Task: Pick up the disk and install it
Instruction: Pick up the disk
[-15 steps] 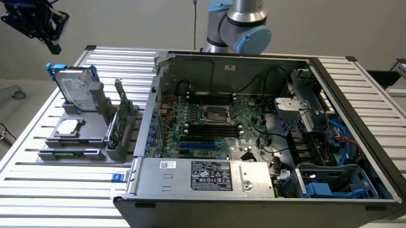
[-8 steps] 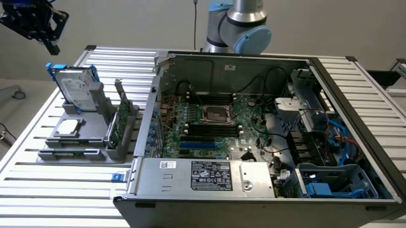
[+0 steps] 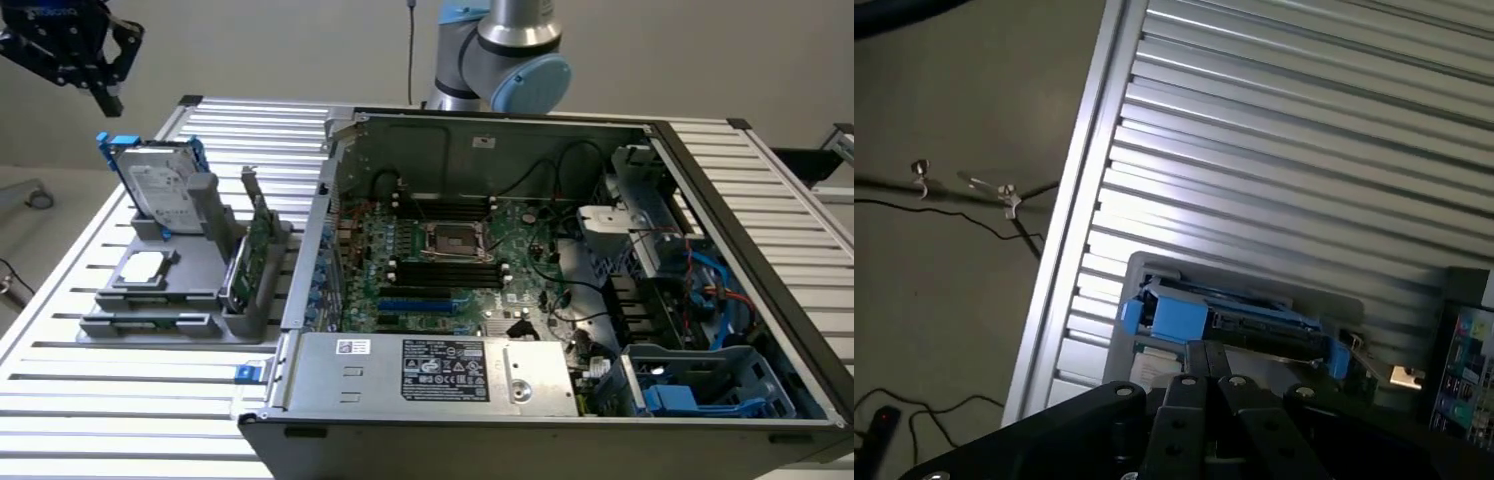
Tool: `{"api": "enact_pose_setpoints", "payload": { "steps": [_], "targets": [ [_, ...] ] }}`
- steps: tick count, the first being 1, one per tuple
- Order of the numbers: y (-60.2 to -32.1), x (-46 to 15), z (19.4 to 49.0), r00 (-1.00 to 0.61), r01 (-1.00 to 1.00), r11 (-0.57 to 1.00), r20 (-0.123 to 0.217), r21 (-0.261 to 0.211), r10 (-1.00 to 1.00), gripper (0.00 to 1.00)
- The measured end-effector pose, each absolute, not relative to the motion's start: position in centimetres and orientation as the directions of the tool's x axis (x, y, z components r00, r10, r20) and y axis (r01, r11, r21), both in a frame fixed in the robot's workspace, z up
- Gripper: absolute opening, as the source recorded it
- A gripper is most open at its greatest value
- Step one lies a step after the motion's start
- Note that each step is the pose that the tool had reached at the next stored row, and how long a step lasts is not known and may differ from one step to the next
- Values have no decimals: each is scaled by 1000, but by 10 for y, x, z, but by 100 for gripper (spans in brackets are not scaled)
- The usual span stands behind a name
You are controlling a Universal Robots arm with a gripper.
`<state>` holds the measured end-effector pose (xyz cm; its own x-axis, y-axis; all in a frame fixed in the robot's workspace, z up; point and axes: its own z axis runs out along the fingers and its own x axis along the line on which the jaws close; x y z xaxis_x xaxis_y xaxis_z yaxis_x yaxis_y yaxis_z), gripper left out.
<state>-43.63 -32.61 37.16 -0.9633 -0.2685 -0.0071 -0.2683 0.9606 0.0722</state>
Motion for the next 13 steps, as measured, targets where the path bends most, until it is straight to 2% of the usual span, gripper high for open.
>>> {"api": "enact_pose_setpoints", "payload": {
  "steps": [13],
  "targets": [
    [-326,-436,371,-874,-486,871,-5,68,-487,11]
  ]
}}
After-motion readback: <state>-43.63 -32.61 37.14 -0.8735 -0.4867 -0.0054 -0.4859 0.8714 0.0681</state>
